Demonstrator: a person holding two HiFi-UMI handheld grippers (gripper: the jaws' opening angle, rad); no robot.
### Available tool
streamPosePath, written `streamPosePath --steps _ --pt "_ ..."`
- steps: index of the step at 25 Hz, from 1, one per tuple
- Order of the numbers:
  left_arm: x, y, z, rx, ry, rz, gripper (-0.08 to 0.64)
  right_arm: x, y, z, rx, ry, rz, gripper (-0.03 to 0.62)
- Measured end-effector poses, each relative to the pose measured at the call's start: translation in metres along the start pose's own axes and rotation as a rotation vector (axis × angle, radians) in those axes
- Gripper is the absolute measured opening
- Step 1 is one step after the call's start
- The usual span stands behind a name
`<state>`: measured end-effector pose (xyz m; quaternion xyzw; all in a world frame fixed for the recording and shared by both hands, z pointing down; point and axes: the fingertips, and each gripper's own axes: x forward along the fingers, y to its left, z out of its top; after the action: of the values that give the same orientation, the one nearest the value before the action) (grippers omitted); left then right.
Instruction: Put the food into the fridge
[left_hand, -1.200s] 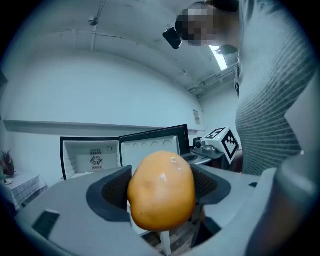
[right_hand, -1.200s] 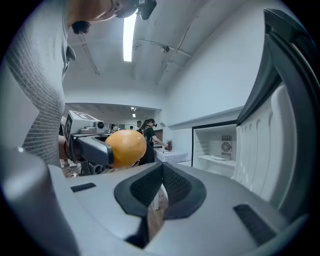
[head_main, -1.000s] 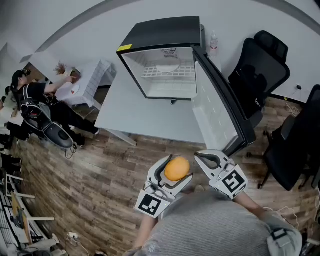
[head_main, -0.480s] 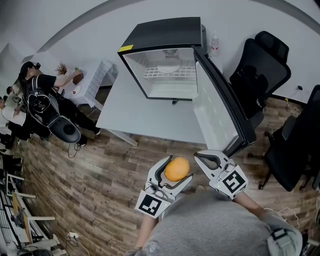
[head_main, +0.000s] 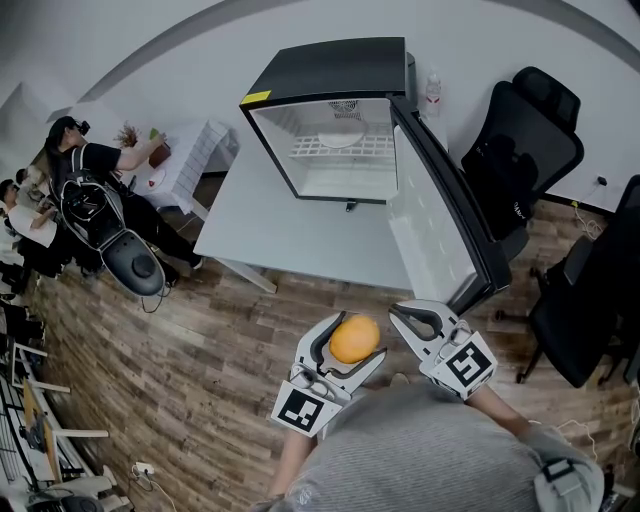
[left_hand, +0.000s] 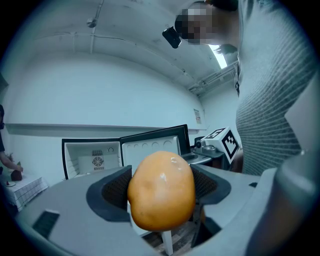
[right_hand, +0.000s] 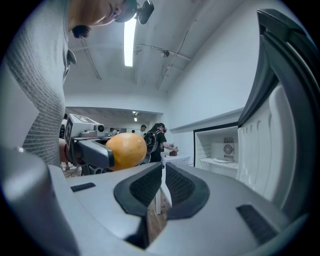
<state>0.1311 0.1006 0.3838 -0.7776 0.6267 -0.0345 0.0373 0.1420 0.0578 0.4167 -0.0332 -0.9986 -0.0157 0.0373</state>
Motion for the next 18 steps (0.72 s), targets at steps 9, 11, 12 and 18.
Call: streamPosePath --steps 9,11,12,18 --pt "0.004 0.002 0.0 -0.001 0.001 0.0 0.373 0.002 -0.004 -0.001 0.006 0.0 -0.003 0.014" --pt "0.004 0.004 -0.002 -0.001 0.005 -0.003 0.373 0.005 -0.005 -0.002 0.004 0.006 -0.006 0.014" --pt "0.003 0.006 -0.002 -0.002 0.005 -0.003 0.373 0.007 -0.005 -0.002 0.003 0.008 -0.007 0.014" --pt "0.004 0.028 -0.002 -0.003 -0.003 -0.017 0.373 0.024 -0.01 -0.002 0.01 0.015 -0.029 0.014"
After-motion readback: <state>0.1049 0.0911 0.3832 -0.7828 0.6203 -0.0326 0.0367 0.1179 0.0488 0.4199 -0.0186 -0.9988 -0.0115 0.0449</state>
